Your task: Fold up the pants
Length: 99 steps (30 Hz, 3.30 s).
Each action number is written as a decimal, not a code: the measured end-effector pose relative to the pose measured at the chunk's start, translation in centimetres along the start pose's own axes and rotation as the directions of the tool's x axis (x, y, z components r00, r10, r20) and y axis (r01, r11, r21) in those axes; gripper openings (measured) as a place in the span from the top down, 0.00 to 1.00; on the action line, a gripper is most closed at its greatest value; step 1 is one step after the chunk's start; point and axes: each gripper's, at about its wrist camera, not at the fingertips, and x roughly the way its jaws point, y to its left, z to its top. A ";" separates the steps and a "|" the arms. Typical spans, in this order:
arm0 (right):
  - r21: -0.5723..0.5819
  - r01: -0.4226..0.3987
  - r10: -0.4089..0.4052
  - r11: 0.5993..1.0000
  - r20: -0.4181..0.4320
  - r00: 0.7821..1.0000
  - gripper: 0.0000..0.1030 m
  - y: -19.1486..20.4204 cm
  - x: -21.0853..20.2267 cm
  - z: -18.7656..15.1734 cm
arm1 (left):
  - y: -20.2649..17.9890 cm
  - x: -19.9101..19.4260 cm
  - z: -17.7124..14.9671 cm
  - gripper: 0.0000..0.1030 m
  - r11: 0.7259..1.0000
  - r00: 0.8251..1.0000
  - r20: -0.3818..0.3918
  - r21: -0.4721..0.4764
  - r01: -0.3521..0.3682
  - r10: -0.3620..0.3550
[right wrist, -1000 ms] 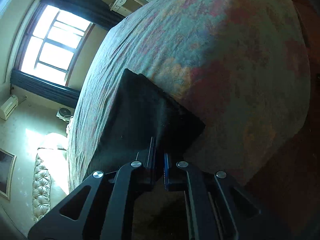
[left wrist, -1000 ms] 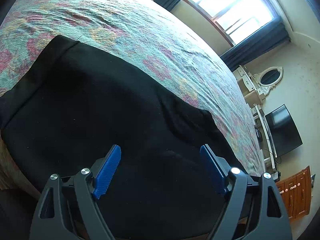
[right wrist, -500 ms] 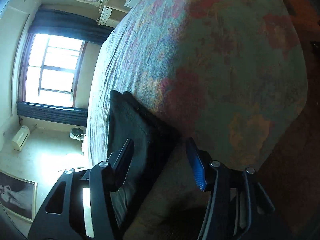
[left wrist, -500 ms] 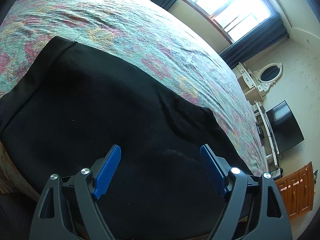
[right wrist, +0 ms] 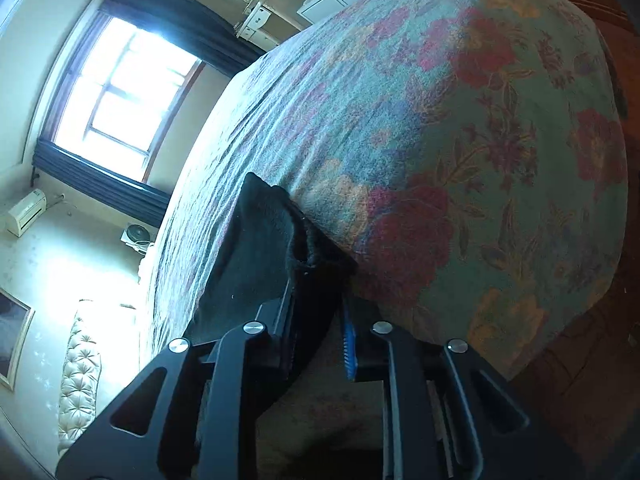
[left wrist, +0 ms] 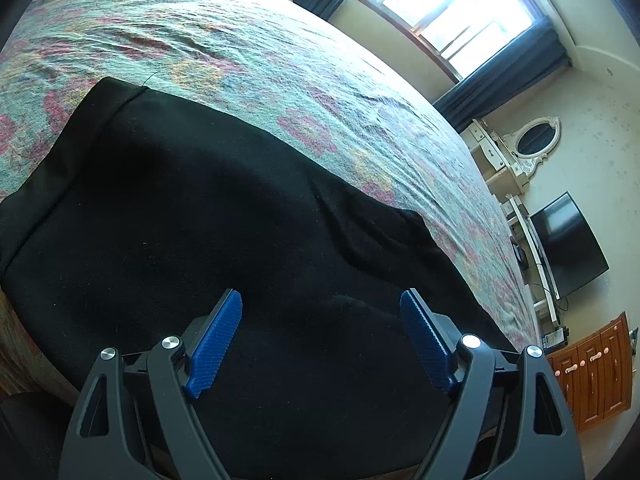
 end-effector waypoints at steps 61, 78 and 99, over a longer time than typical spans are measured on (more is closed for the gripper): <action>-0.565 -0.437 0.122 0.700 -0.507 0.853 0.88 36.0 -0.3 -6.1 | 3.7 -0.3 3.4 0.11 0.986 0.994 -0.041 0.124 0.110 -0.106; -0.778 -0.356 -0.247 0.518 -0.535 0.808 0.88 38.6 12.0 -26.6 | 4.9 -1.2 3.4 0.11 0.980 0.983 -0.027 0.078 0.183 -0.181; -0.730 -0.383 -0.254 0.566 -0.596 0.762 0.41 38.8 13.7 -31.8 | 5.2 -1.2 3.6 0.11 0.977 0.980 -0.024 0.073 0.199 -0.198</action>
